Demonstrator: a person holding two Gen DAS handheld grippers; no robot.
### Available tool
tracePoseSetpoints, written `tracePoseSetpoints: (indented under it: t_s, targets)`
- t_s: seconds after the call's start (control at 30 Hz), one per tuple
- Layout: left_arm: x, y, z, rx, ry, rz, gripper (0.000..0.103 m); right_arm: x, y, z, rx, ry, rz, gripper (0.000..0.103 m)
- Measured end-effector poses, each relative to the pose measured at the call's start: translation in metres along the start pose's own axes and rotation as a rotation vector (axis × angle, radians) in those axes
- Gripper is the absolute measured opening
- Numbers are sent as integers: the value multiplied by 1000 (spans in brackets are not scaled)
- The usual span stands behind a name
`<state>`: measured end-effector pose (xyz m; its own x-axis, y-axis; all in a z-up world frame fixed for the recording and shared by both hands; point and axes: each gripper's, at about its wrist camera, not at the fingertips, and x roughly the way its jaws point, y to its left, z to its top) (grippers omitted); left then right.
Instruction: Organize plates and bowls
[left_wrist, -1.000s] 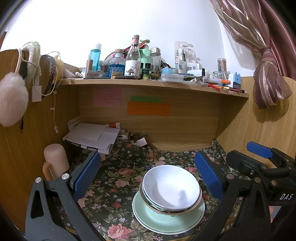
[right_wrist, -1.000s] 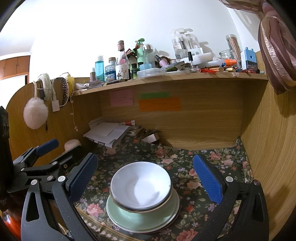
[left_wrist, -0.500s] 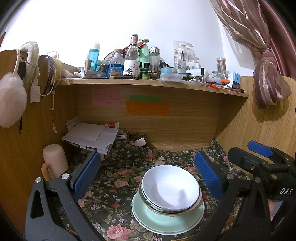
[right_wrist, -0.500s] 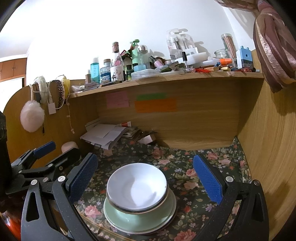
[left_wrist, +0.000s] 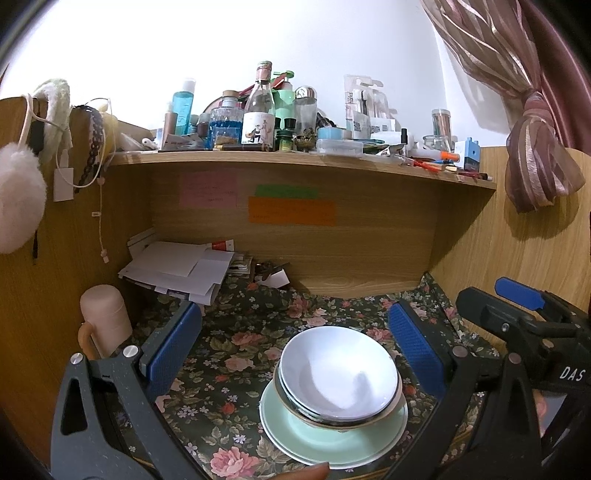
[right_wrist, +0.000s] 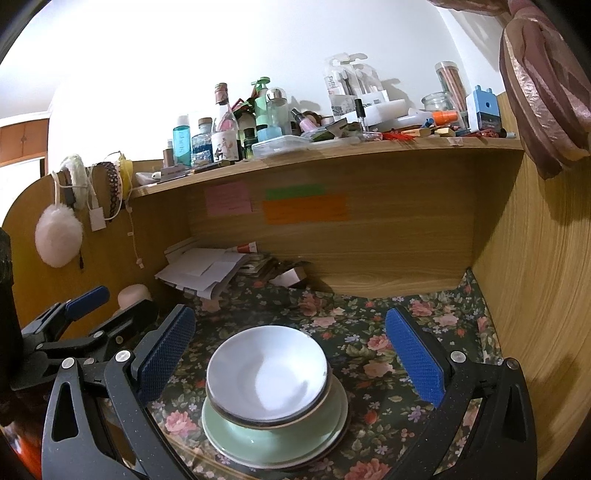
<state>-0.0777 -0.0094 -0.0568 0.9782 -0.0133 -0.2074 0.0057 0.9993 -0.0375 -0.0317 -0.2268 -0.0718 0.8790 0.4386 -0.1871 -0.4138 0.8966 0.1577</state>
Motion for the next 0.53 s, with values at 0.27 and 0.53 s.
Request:
tracePoseSetpoints:
  t_s: [0.27, 0.53]
  targets:
    - [6, 0, 2, -8, 13, -10, 103, 4, -2, 1, 2, 7, 0, 103]
    - [12, -1, 2, 5, 16, -8, 103, 12, -7, 1, 13, 21, -2, 103]
